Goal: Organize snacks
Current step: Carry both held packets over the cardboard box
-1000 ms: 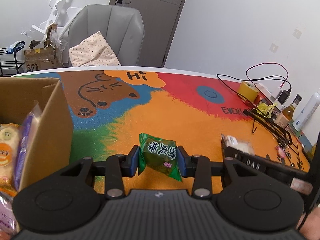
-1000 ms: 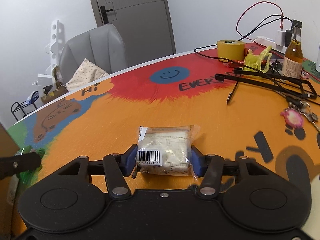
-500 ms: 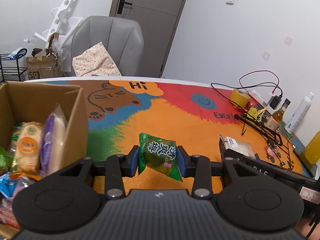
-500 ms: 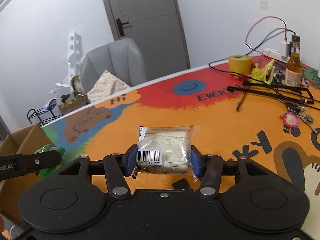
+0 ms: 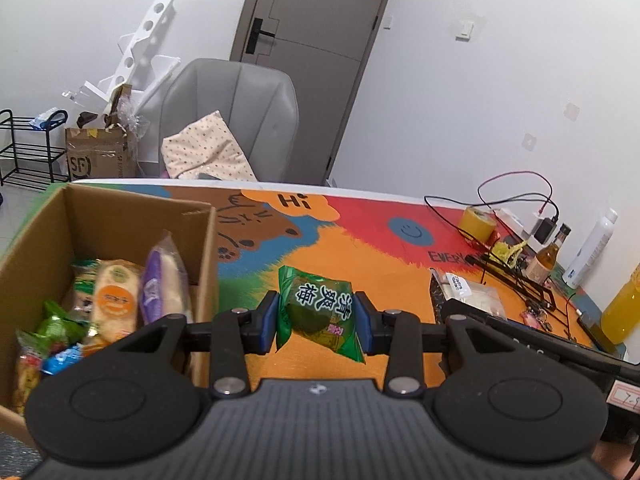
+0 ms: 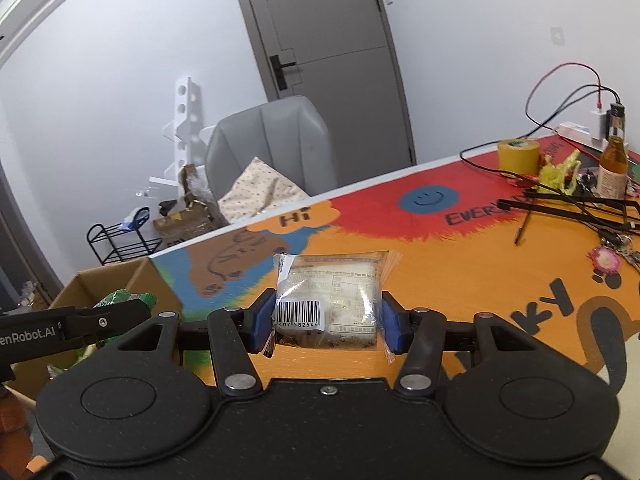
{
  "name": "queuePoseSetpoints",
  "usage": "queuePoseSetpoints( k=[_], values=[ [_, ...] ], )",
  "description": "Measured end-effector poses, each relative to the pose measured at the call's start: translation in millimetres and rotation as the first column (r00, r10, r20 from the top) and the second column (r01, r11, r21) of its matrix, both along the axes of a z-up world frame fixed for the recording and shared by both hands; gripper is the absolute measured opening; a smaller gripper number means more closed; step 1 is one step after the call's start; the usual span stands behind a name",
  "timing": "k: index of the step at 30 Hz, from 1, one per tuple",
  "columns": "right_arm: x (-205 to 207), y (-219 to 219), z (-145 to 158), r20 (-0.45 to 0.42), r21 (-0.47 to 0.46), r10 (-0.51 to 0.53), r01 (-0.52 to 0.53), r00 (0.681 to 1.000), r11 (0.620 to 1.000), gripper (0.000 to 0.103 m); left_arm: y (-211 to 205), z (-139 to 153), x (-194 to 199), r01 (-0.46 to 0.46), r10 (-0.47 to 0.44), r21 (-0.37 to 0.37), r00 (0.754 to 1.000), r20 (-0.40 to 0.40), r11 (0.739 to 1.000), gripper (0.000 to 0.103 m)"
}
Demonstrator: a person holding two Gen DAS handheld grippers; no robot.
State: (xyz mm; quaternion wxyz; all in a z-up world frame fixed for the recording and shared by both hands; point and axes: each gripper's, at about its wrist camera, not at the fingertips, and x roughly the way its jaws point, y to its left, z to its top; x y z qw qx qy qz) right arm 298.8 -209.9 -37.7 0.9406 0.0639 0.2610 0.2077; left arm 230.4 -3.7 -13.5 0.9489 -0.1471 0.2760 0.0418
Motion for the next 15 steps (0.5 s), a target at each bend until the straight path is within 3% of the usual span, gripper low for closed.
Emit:
queuePoseSetpoints(
  k=[15],
  values=[
    [-16.8, 47.1, 16.6, 0.033, 0.02, 0.126, -0.127, 0.991, 0.992, 0.051, 50.4, 17.1, -29.6, -0.118, 0.118, -0.001, 0.992, 0.034, 0.993, 0.038]
  ],
)
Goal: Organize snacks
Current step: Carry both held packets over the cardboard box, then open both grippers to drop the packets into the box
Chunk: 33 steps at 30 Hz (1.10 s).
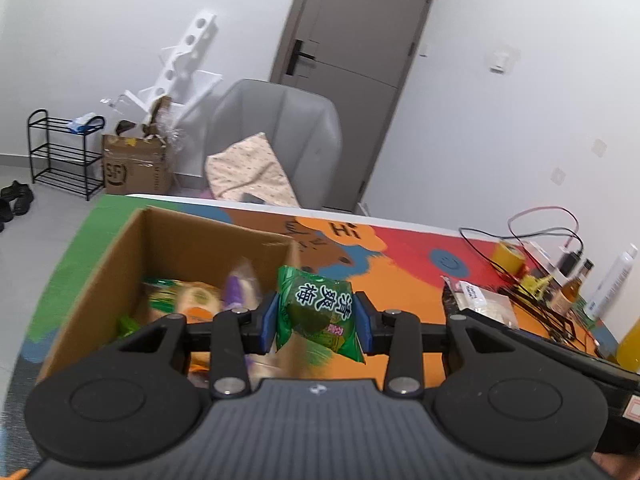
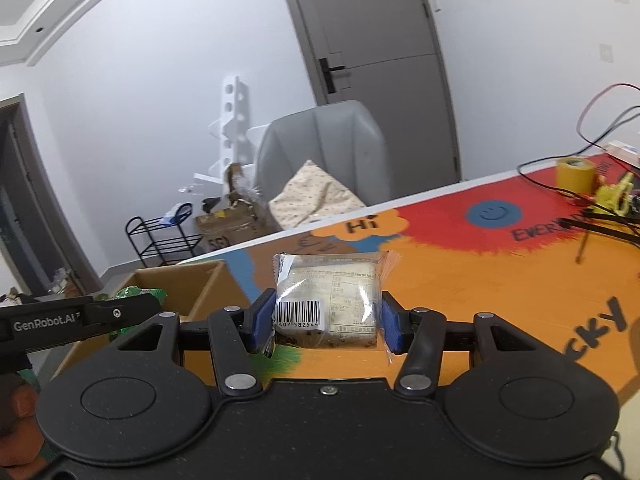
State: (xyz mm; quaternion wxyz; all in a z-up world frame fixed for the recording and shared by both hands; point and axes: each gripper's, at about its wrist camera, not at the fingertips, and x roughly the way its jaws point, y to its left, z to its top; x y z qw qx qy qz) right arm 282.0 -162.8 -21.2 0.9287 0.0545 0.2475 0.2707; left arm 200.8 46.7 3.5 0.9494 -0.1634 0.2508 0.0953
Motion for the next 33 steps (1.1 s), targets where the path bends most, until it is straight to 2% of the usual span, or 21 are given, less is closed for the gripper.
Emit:
queuePoseSetpoints(
  k=[9, 16, 18, 21, 23, 33],
  values=[
    [-7.4, 37.7, 5.9, 0.01, -0.003, 0.081, -0.081, 0.997, 0.997, 0.051, 36.9, 1.7, -17.5, -0.088, 0.088, -0.003, 0.996, -0.001, 0.996, 0.038],
    [-13.7, 63.5, 10.9, 0.016, -0.005, 0.136, -0.136, 0.991, 0.991, 0.051, 62.5, -0.9, -28.0, -0.145, 0.146, -0.033, 0.989, 0.01, 0.989, 0.04],
    [-16.2, 70.0, 12.4, 0.018, -0.006, 0.15, -0.15, 0.989, 0.989, 0.051, 68.4, -0.8, -29.7, -0.18, 0.18, -0.036, 0.983, 0.021, 0.983, 0.042],
    [-19.0, 77.9, 14.2, 0.012, -0.002, 0.179, -0.179, 0.984, 0.984, 0.051, 78.3, 0.1, -32.4, -0.215, 0.216, -0.049, 0.976, 0.017, 0.975, 0.05],
    [-20.5, 82.8, 14.9, 0.009, -0.001, 0.193, -0.193, 0.981, 0.981, 0.051, 82.6, 1.2, -35.2, -0.218, 0.22, -0.058, 0.975, 0.021, 0.974, 0.055],
    [-31.3, 99.5, 18.8, -0.006, 0.008, 0.255, -0.255, 0.967, 0.967, 0.051, 93.4, 3.0, -48.6, -0.229, 0.229, -0.068, 0.973, 0.005, 0.971, 0.068]
  ],
)
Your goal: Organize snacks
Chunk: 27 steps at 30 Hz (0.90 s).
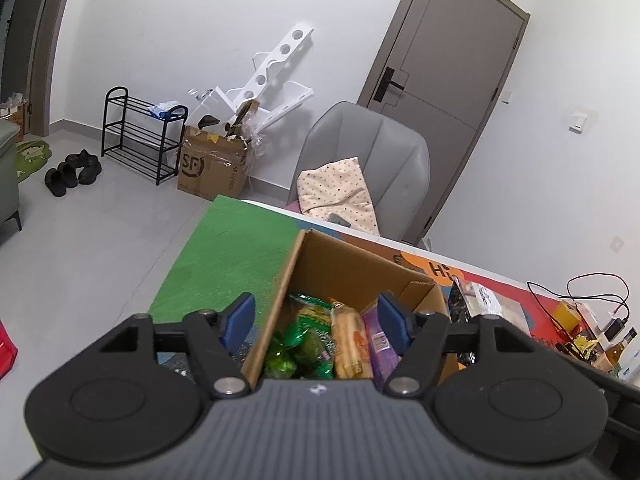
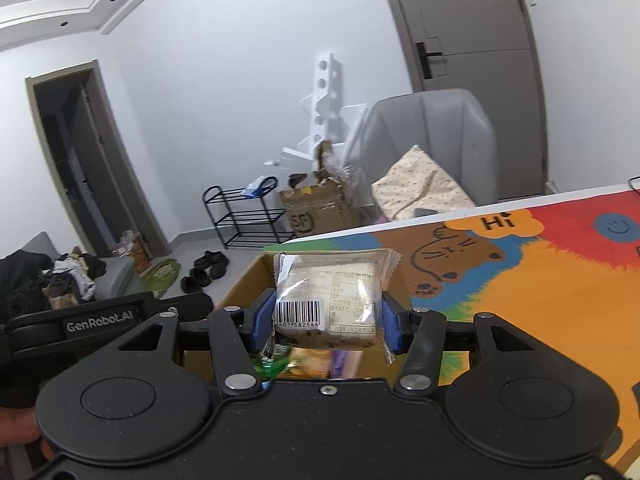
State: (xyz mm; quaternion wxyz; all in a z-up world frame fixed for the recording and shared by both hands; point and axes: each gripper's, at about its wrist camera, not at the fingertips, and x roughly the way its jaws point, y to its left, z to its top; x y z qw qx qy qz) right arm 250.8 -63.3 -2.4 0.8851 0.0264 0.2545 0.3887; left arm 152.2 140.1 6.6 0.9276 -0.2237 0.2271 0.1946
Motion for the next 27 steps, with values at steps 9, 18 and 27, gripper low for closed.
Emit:
queuePoseSetpoints(
  k=[9, 18, 27],
  values=[
    [-10.2, -6.5, 0.5, -0.035, 0.001, -0.016, 0.016, 0.999, 1.0, 0.062, 3.7, 3.8, -17.9, 0.012, -0.012, 0.003, 1.0, -0.005, 1.0, 0.082],
    [-26.4, -40.3, 2.2, -0.019, 0.02, -0.101, 0.102, 0.995, 0.995, 0.062, -4.7, 5.7, -31.5, 0.042, -0.042, 0.007, 0.999, 0.008, 0.999, 0.088],
    [-42.2, -69.9, 0.5, -0.011, 0.031, -0.169, 0.169, 0.986, 0.985, 0.069, -30.2, 4.5, -40.7, 0.105, -0.104, 0.059, 0.994, -0.015, 0.993, 0.096]
  ],
)
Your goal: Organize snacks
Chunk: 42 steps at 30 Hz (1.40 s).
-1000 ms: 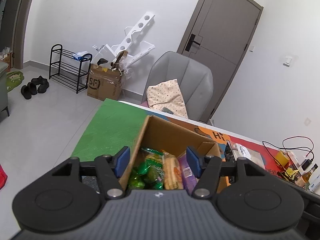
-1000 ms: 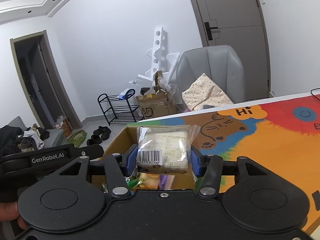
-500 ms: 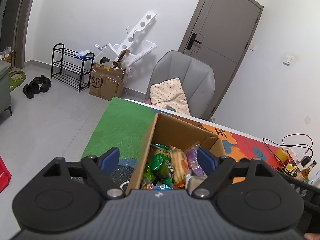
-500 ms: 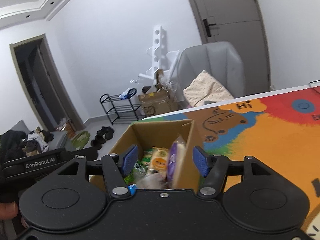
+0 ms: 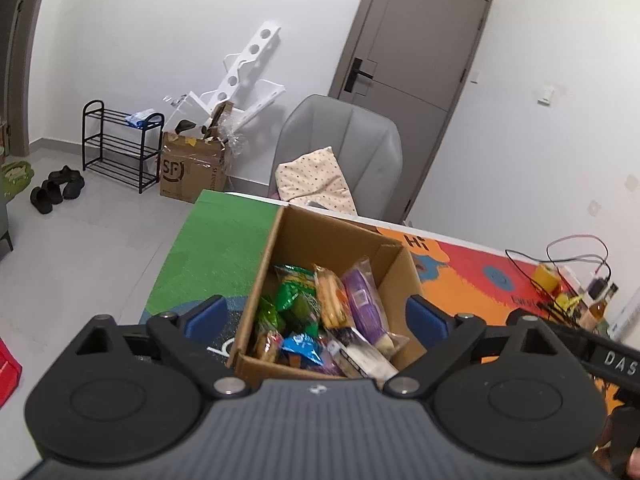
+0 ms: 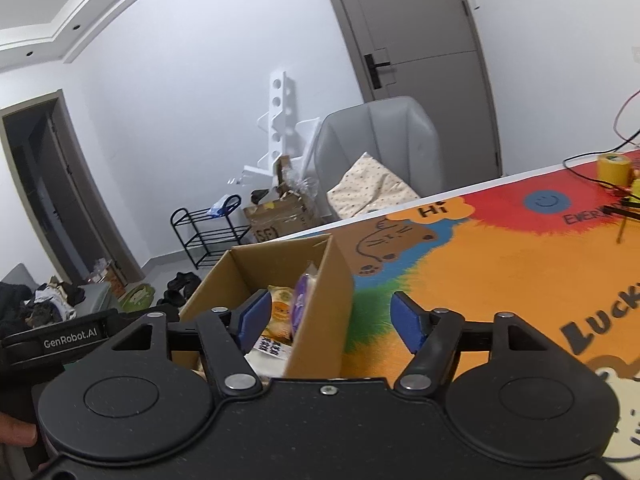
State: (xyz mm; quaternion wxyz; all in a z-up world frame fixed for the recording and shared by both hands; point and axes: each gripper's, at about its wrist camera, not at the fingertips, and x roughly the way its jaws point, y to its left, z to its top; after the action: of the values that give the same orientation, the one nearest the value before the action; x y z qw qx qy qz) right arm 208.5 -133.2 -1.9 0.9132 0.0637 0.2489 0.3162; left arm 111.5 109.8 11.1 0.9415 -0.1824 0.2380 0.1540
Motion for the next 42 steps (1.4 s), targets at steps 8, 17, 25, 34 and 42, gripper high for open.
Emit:
queuePoseSetpoints(
  k=[8, 17, 25, 34, 42],
  values=[
    [-14.3, -23.5, 1.0, 0.01, 0.017, -0.048, 0.047, 0.999, 0.999, 0.083, -18.1, 5.4, -9.7, 0.063, -0.063, 0.014, 0.998, 0.004, 0.998, 0.101],
    [-37.6, -44.9, 4.6, 0.033, 0.028, -0.081, 0.08, 0.996, 0.996, 0.096, -36.0, 10.1, -29.4, 0.114, -0.114, 0.022, 0.993, 0.017, 0.993, 0.103],
    [-60.0, -60.7, 8.1, 0.035, 0.009, -0.08, 0.08, 0.996, 0.997, 0.103, -47.4, 14.1, -48.7, 0.145, -0.145, 0.045, 0.989, 0.002, 0.988, 0.103],
    [-84.5, -85.9, 16.7, 0.036, -0.004, -0.083, 0.083, 0.996, 0.997, 0.103, -63.3, 21.3, -66.6, 0.176, -0.175, 0.091, 0.984, -0.024, 0.98, 0.103],
    [-103.5, -112.8, 27.6, 0.047, -0.002, -0.084, 0.084, 0.995, 0.996, 0.103, -87.0, 37.1, -83.7, 0.209, -0.208, 0.167, 0.978, -0.026, 0.964, 0.103]
  ],
)
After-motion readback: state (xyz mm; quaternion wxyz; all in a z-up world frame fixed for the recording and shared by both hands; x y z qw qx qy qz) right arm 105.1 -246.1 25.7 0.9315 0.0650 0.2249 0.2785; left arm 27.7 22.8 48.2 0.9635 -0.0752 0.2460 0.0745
